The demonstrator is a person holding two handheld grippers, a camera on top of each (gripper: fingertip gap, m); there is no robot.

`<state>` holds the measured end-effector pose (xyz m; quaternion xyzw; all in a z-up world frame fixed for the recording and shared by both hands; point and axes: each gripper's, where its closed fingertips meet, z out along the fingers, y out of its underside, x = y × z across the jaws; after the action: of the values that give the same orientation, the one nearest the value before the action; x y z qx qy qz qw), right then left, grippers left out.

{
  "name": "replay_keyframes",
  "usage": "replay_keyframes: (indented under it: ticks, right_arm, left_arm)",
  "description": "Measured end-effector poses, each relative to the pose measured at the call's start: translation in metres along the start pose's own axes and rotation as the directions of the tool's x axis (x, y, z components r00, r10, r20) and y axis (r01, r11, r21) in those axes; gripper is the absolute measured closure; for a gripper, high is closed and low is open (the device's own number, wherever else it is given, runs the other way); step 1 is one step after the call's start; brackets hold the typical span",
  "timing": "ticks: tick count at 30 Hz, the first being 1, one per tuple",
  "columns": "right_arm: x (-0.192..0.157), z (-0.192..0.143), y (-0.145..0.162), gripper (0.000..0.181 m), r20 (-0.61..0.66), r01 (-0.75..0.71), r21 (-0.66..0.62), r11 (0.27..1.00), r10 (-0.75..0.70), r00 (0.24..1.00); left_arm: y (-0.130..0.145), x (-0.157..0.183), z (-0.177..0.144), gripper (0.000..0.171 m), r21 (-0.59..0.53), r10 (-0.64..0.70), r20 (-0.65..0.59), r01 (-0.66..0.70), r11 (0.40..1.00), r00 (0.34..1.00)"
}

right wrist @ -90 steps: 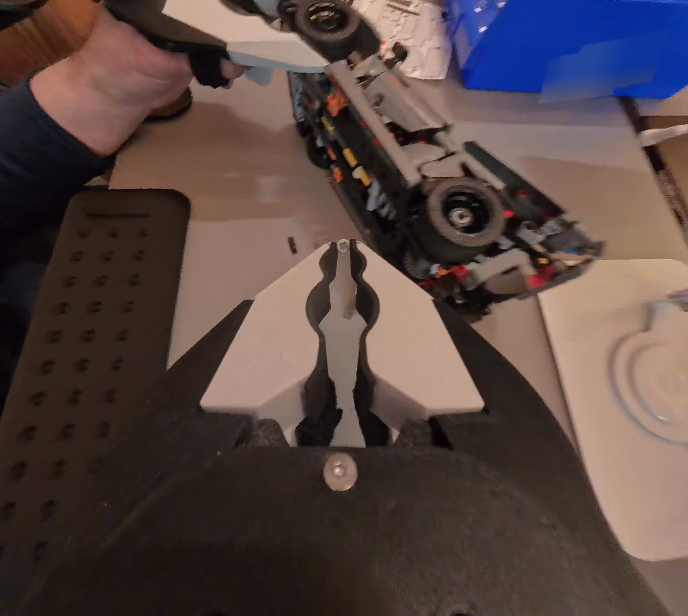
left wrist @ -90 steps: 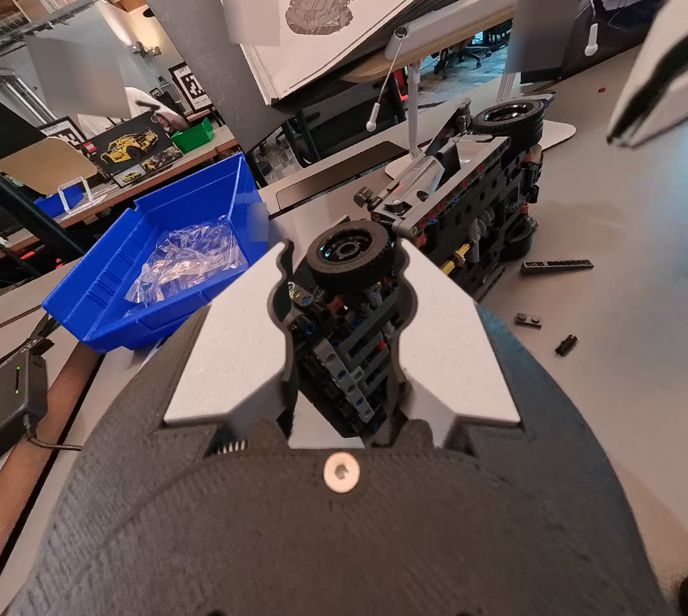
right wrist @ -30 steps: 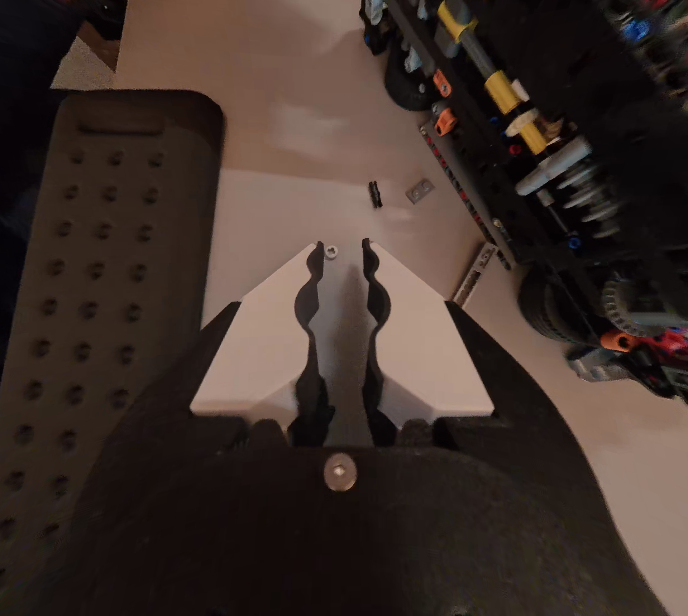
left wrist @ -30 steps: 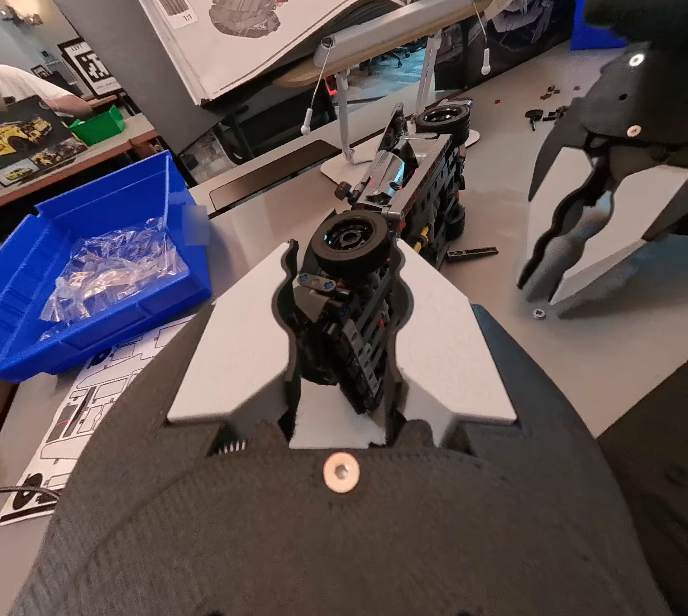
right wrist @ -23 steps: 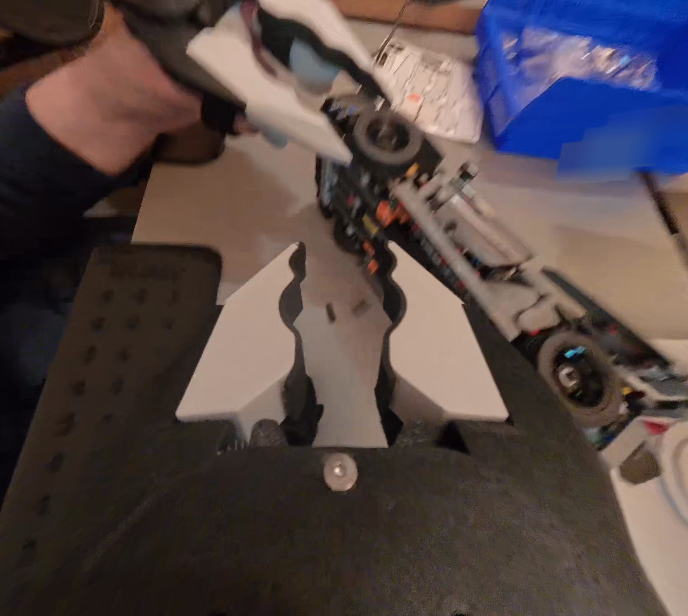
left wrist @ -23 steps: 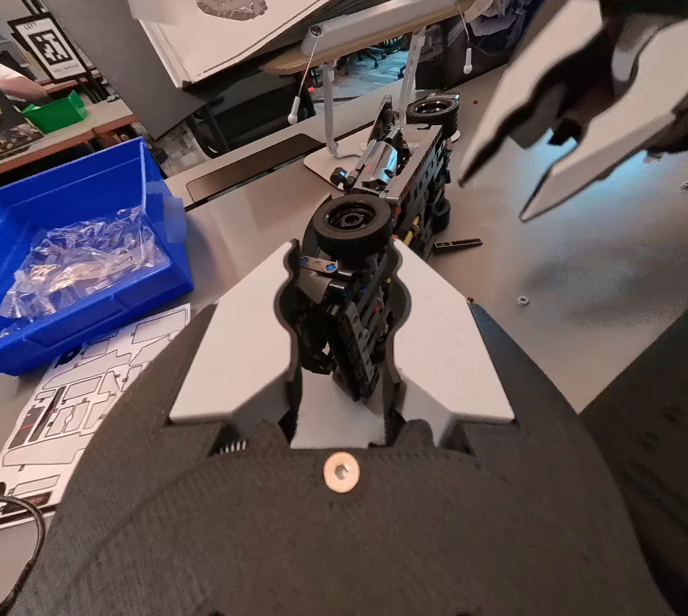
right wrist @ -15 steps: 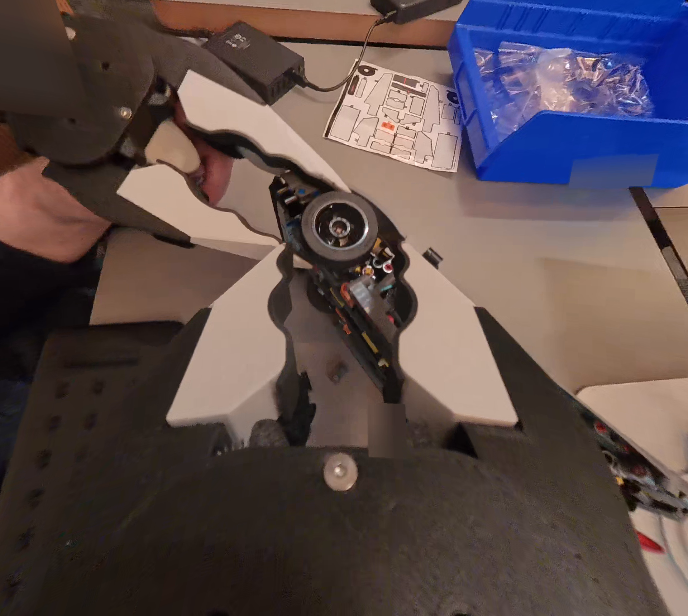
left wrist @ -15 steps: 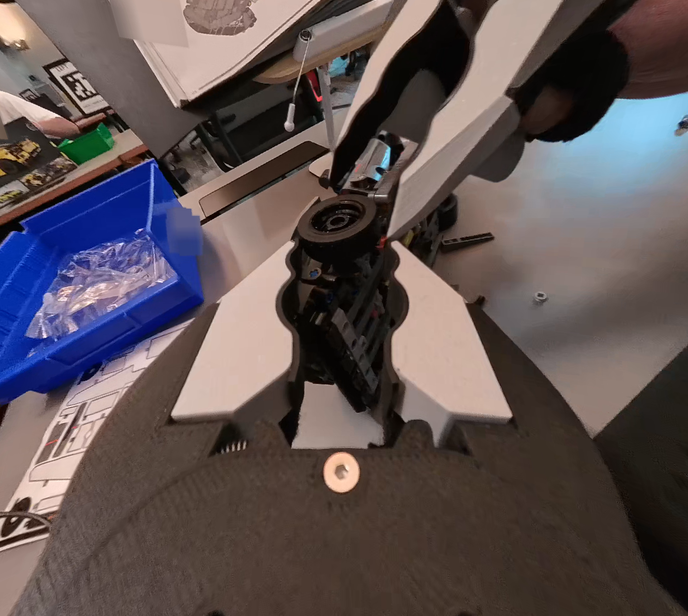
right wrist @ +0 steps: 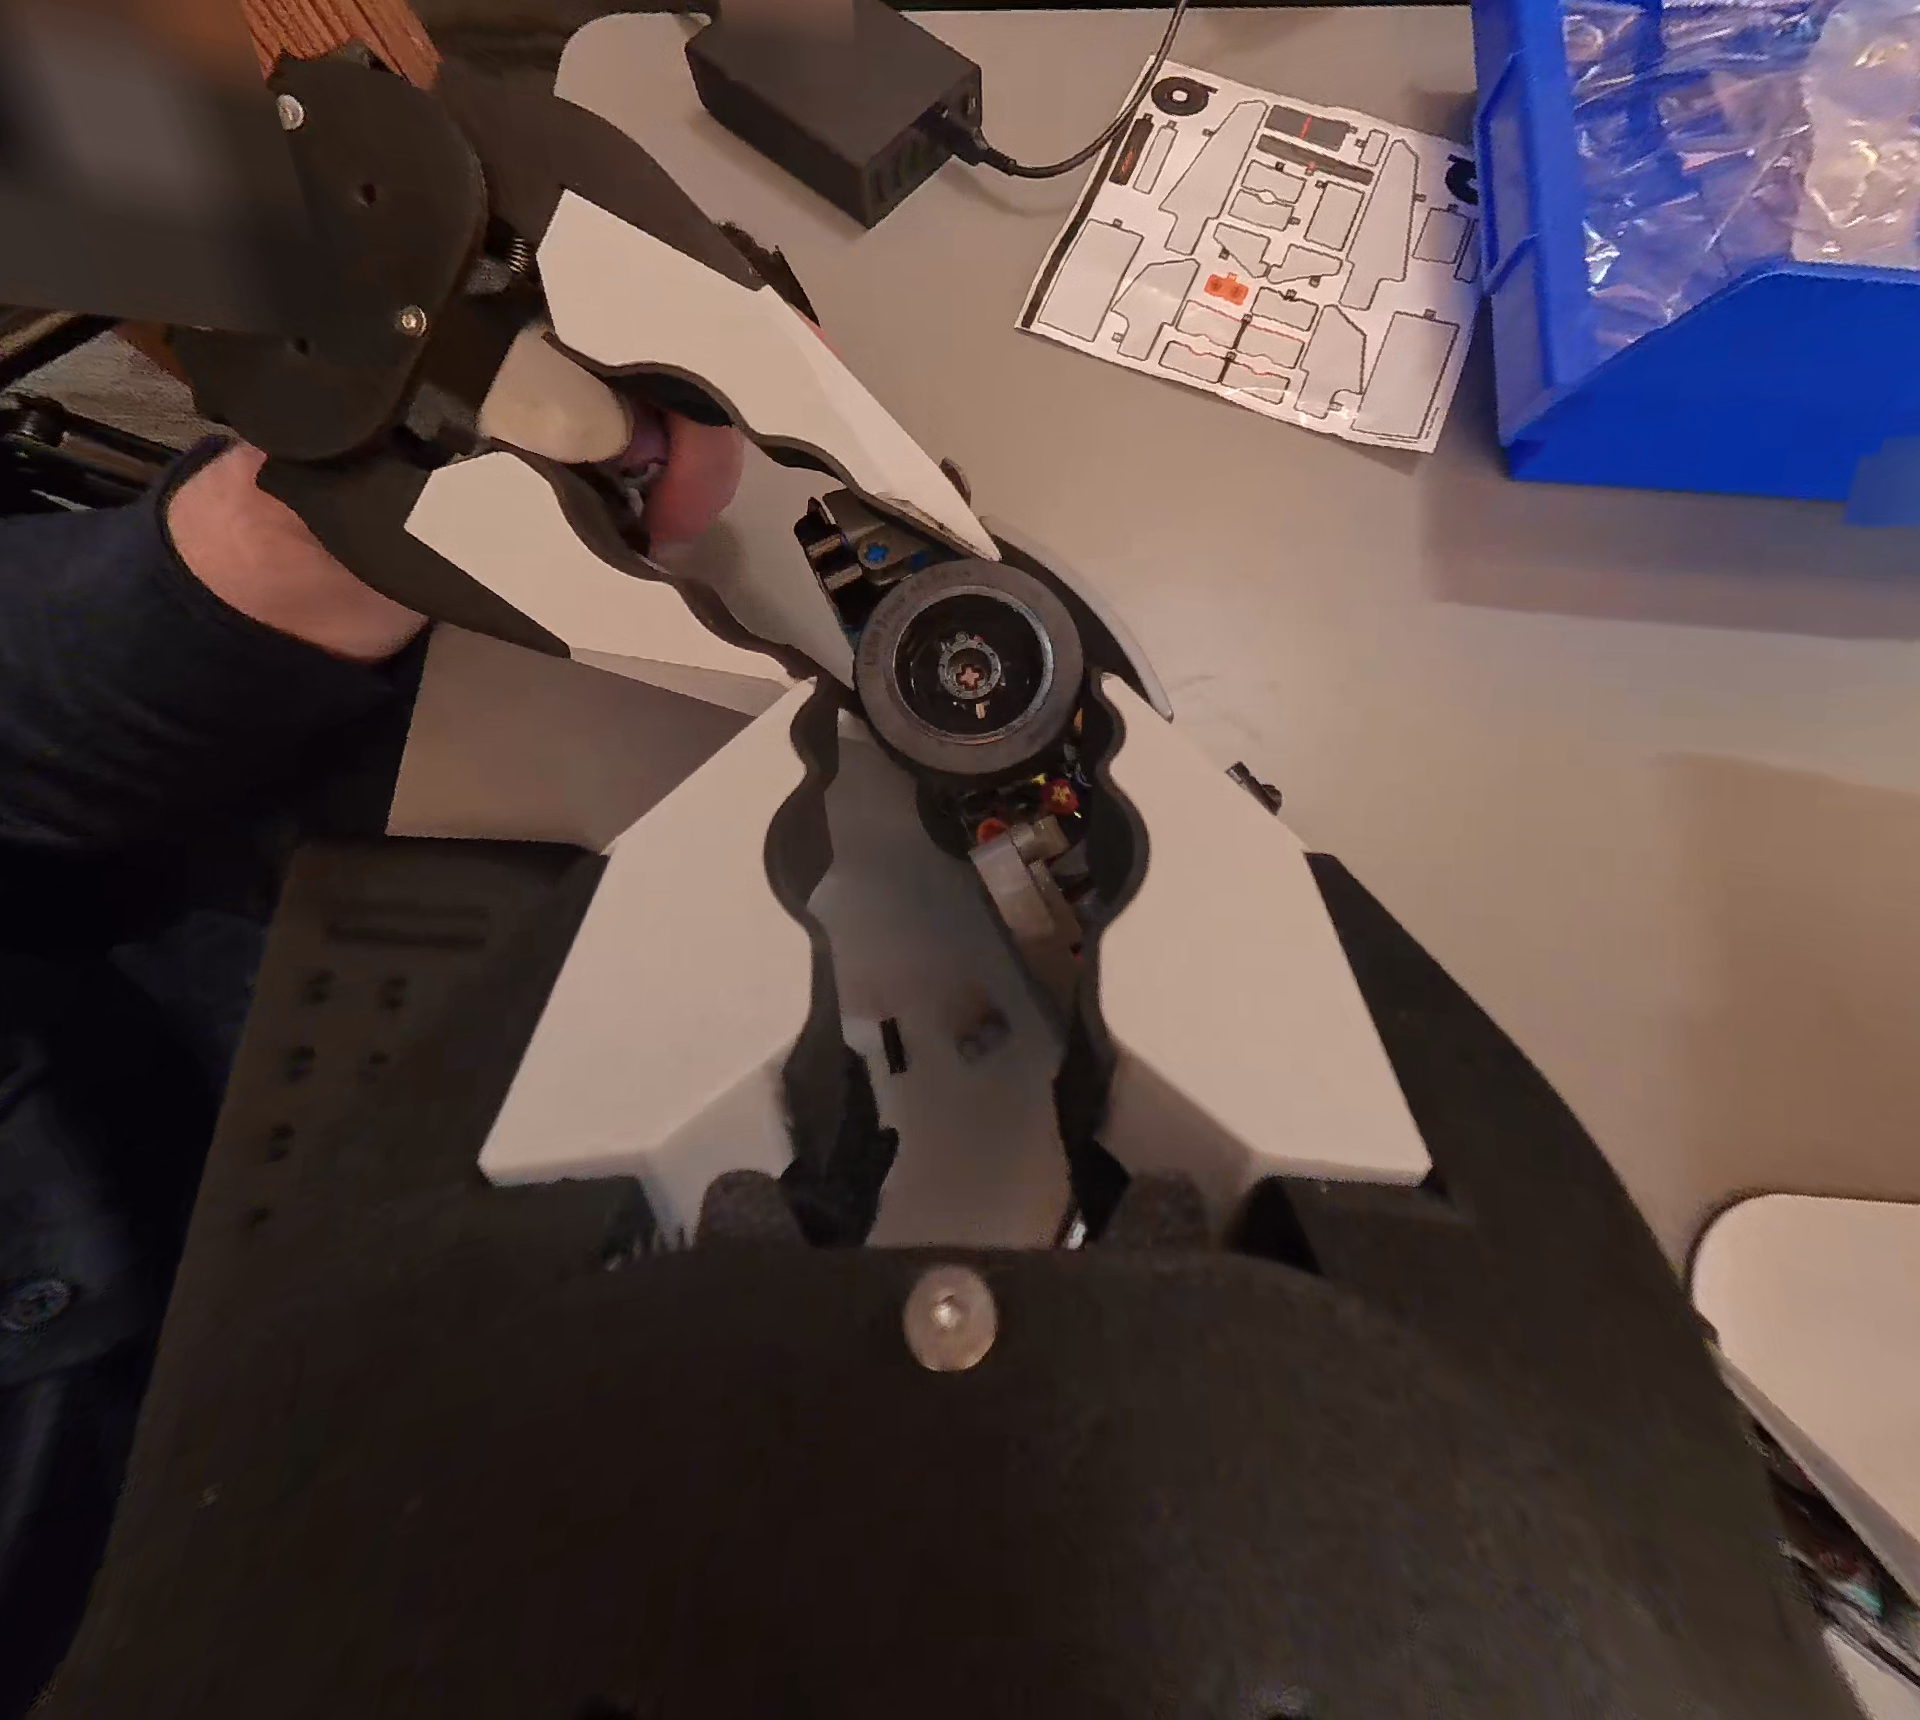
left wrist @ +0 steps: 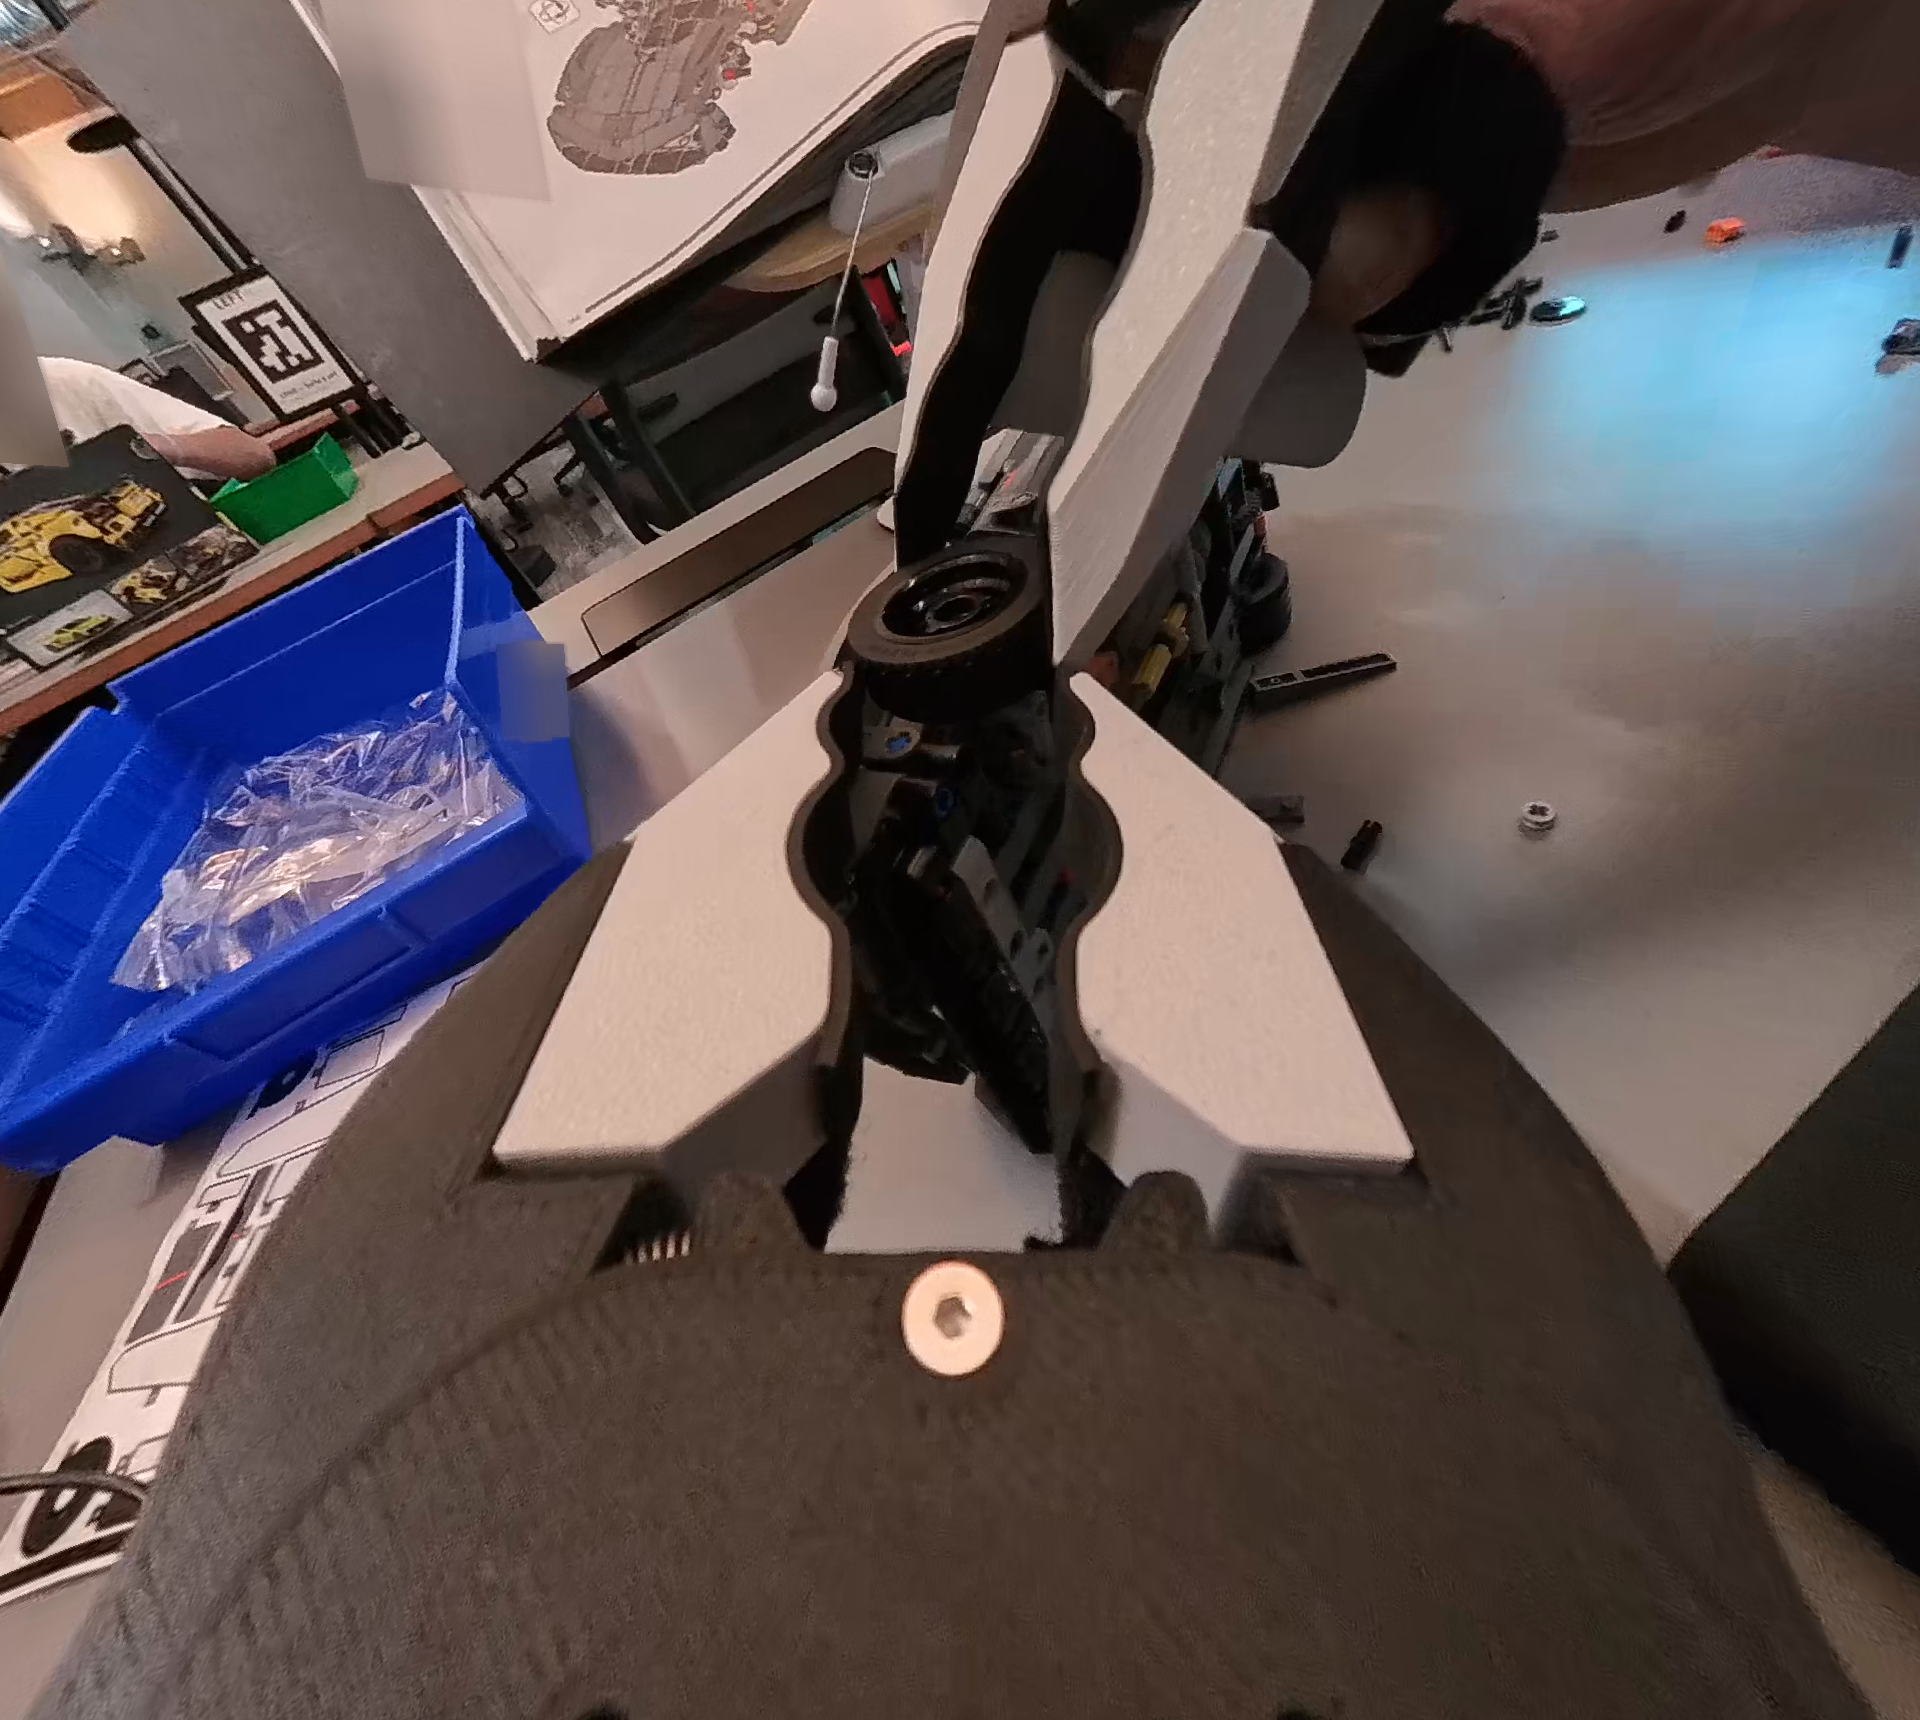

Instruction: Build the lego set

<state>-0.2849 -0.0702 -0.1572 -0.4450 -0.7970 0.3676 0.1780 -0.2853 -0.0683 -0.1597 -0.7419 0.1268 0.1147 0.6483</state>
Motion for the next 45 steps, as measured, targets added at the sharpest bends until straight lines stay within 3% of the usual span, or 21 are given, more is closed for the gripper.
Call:
replay_keyframes:
  ticks: [5, 13, 30, 33, 41, 45]
  right_arm:
    - [0.003, 0.000, 0.002, 0.140, 0.007, -0.039, -0.036, 0.999, 0.039, 0.999]
    - [0.002, 0.002, 0.001, 0.141, -0.046, 0.011, -0.056, 0.998, -0.014, 0.999]
    - [-0.002, -0.009, -0.010, 0.141, -0.097, -0.048, 0.147, 0.988, 0.063, 0.993]
    - [0.005, -0.012, -0.007, 0.142, -0.144, -0.026, 0.111, 0.993, 0.042, 0.989]
    - [0.004, -0.040, -0.019, 0.141, -0.088, -0.062, 0.244, 0.968, 0.085, 0.992]
    - [-0.008, -0.049, -0.004, 0.140, -0.067, -0.039, 0.184, 0.982, 0.052, 0.996]
  left_arm:
    - [-0.001, 0.000, 0.000, 0.138, 0.022, 0.002, 0.005, -0.002, 1.000, 1.000]
    - [0.001, -0.001, -0.001, 0.138, 0.029, 0.043, 0.027, -0.043, 0.999, 0.999]
    - [-0.001, -0.002, -0.002, 0.146, 0.060, 0.039, 0.049, -0.042, 0.997, 0.998]
    - [-0.001, -0.001, -0.002, 0.145, 0.063, 0.042, 0.048, -0.045, 0.997, 0.998]
    - [-0.008, -0.004, -0.008, 0.141, 0.105, 0.018, 0.051, -0.023, 0.994, 0.999]
    - [-0.010, -0.003, -0.009, 0.142, 0.110, 0.017, 0.044, -0.022, 0.994, 0.999]
